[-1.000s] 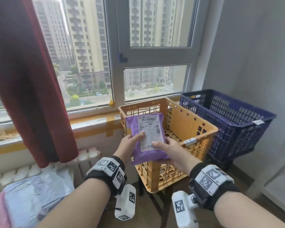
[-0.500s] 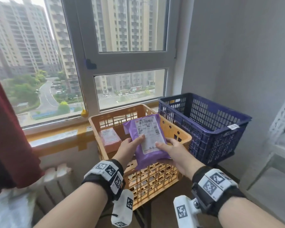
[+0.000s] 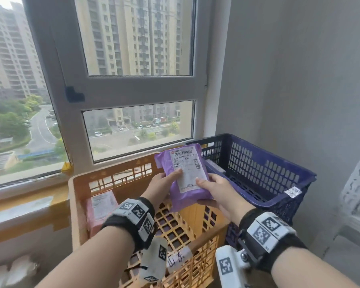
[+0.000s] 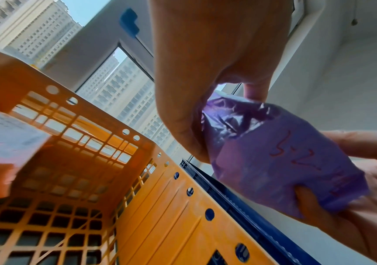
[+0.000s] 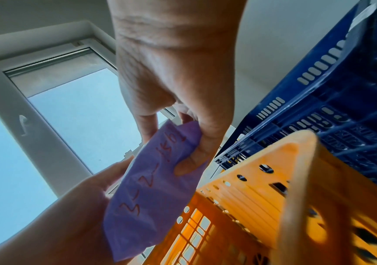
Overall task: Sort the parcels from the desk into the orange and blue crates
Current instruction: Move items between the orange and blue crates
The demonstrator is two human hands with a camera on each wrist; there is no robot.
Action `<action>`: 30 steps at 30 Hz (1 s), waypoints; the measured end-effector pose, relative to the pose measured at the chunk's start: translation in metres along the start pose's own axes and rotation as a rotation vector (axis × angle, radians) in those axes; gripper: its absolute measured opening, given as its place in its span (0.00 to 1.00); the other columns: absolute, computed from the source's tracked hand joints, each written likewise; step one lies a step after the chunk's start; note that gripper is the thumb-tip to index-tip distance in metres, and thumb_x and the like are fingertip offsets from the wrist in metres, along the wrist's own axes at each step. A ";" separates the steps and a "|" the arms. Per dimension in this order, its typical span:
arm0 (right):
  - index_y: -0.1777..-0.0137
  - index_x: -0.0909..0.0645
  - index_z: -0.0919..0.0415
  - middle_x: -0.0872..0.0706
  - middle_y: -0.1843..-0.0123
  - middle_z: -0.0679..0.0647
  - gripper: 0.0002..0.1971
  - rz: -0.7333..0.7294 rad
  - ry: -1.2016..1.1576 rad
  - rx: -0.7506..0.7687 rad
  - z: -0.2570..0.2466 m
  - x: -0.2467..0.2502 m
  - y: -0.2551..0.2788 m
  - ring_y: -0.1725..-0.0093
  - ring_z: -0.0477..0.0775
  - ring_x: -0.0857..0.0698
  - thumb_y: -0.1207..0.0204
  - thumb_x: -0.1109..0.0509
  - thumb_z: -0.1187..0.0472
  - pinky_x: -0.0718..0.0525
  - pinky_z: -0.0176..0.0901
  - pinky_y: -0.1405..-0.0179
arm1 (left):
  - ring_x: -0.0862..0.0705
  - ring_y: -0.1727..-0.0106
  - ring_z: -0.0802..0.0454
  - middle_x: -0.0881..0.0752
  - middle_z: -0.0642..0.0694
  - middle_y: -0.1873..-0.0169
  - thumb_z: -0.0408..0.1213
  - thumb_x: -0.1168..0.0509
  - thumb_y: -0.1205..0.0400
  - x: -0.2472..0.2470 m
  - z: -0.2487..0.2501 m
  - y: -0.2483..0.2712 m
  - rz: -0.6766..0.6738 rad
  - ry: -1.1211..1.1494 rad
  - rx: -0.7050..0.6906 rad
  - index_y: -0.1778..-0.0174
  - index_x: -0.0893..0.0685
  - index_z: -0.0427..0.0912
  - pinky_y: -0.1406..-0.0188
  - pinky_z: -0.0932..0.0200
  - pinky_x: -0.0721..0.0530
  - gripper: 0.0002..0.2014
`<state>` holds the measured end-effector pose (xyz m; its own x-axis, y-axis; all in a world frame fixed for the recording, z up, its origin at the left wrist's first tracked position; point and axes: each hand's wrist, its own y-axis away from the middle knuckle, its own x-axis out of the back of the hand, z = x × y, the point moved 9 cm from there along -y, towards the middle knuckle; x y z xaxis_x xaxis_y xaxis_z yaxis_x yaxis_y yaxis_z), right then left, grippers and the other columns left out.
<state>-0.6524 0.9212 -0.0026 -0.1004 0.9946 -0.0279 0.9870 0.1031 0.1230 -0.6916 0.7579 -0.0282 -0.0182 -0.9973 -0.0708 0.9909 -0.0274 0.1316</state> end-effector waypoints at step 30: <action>0.33 0.22 0.63 0.10 0.43 0.61 0.18 0.038 -0.141 -0.104 -0.028 0.233 -0.267 0.50 0.56 0.09 0.22 0.26 0.68 0.10 0.47 0.59 | 0.12 0.44 0.41 0.13 0.39 0.43 0.40 0.32 0.17 -0.207 0.034 -0.269 0.157 0.038 0.082 0.36 0.21 0.36 0.40 0.44 0.14 0.17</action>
<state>-0.9430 1.1257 -0.0141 -0.0375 0.9865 -0.1593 0.9708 0.0738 0.2281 -0.9588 0.9696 -0.0151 0.1428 -0.9865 -0.0804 0.9669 0.1216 0.2245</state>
